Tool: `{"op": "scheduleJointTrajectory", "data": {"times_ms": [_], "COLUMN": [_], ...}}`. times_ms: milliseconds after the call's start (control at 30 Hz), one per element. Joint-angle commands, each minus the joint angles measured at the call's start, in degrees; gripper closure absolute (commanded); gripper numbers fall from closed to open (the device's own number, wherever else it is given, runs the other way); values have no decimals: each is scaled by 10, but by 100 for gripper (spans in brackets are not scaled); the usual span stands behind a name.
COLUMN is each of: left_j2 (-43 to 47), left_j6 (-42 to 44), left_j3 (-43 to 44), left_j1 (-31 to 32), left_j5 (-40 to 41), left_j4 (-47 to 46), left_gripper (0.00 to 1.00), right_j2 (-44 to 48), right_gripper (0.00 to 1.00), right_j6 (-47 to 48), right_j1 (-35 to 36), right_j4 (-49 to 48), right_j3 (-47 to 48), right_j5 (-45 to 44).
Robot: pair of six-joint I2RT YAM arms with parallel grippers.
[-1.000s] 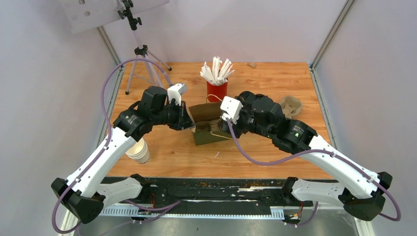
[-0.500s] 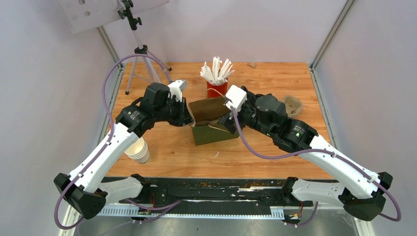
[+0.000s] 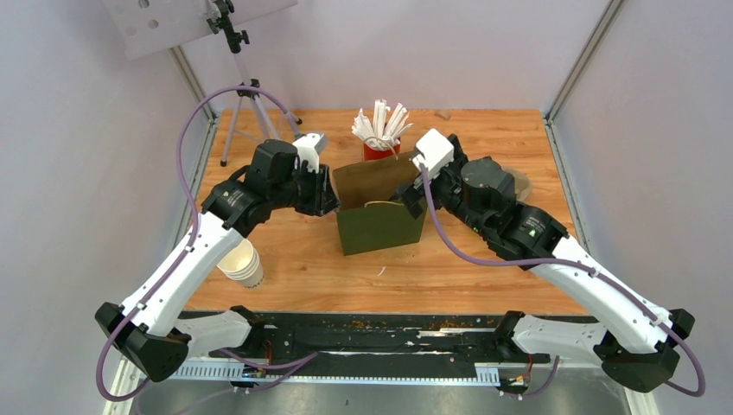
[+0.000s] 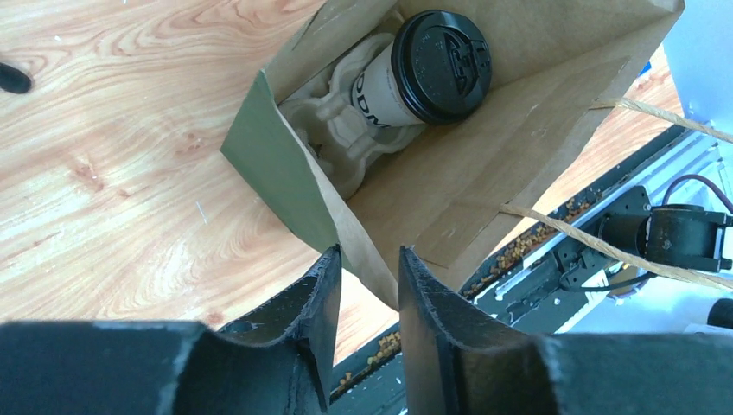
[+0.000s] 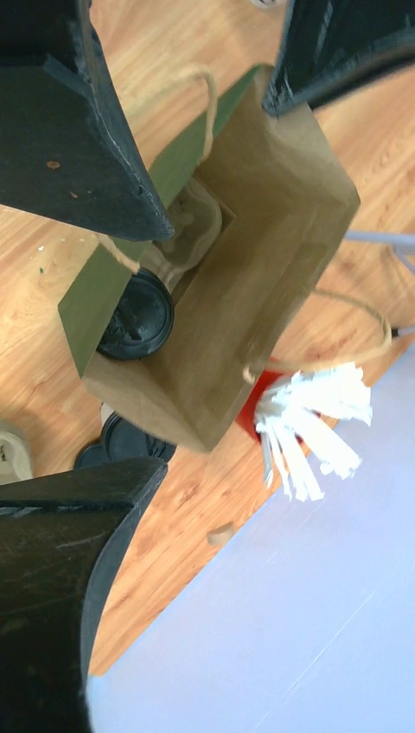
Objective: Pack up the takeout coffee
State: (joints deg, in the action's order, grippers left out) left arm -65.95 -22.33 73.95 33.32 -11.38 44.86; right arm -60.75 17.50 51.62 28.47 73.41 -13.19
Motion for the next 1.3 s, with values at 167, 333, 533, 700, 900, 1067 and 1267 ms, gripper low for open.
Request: {"op": "scheduleJointTrajectory", "data": {"times_ms": [167,333,533,700,900,1067,1267], "left_j2": [14,43,68,82,89,91,67], "left_j6": [40,48,66,67,100,96,79], "left_j3": [39,26,22,17,27,45,65], "left_j1": [0,0,-1,-1,1,1,2], "left_j5": [37,68,73,78,112,120,102], "left_j4": [2,0,7,26,74,85,94], "left_gripper": [48,37,2,0,0,0,0], "right_j2": [6,-4,-51,-99,-231,-310,-328], "right_gripper": [5,5,4,4,5,6,8], "right_j6": [-55,-87,-117,-104,-61,-40,-24], "right_j1": [-56,-131,-295,-369,-389,-389,-384], "right_j4": [27,54,47,-36,-63,-53,-72], "right_j3": [54,56,29,-27,-11,41,38], "right_j5": [-74,-43,101,185,251,289,293]}}
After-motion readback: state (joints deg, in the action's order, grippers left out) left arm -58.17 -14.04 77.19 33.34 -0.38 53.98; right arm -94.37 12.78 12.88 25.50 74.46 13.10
